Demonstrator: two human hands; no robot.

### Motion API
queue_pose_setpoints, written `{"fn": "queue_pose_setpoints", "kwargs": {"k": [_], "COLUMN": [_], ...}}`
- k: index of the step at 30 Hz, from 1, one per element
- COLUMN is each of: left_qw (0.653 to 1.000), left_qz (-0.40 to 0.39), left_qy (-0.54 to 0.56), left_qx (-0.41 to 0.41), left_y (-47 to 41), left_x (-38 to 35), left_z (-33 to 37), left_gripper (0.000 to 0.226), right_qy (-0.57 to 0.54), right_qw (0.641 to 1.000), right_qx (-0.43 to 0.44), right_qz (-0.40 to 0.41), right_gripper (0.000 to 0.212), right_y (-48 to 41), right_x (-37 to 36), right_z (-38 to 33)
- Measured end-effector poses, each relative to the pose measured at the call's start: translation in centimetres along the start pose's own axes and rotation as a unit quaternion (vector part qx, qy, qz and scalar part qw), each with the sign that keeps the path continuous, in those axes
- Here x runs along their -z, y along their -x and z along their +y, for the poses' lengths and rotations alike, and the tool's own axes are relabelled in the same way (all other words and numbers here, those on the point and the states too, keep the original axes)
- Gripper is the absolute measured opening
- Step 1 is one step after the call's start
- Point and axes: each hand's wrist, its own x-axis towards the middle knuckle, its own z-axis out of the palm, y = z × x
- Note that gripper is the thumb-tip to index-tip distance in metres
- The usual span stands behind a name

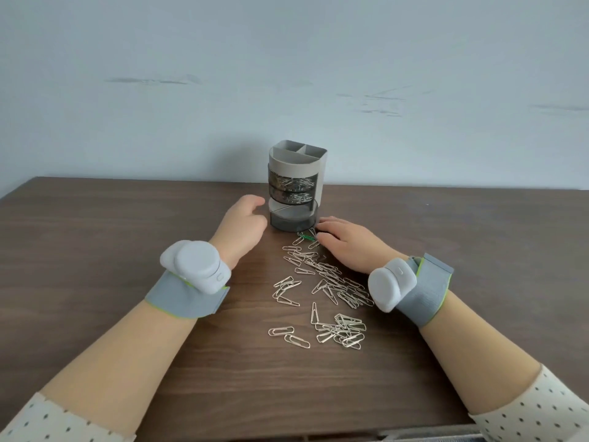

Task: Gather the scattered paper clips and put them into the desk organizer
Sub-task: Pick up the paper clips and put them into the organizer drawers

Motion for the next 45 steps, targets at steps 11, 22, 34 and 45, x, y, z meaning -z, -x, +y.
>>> {"fn": "queue_pose_setpoints", "kwargs": {"k": [11,22,34,45], "left_qw": [0.901,0.945,0.904,0.928], "left_qz": [-0.031,-0.108,-0.264,-0.253], "left_qy": [-0.432,-0.281,-0.301,-0.196], "left_qx": [-0.024,-0.130,-0.150,-0.193], "left_y": [6.5,7.1,7.5,5.9], "left_x": [5.8,0.6,3.5,3.1], "left_z": [-2.0,-0.5,-1.0,-1.7], "left_gripper": [0.038,0.046,0.118,0.092], "right_qy": [-0.026,-0.093,-0.019,0.026], "right_qw": [0.999,0.993,0.997,0.996], "right_qx": [0.030,0.075,-0.021,0.076], "right_qz": [0.023,0.013,-0.078,-0.025], "right_gripper": [0.039,0.033,0.099,0.084], "right_y": [0.0,1.9,7.5,6.9], "right_x": [-0.8,-1.5,0.6,-2.3], "right_z": [-2.7,-3.3,-0.5,-3.3]}}
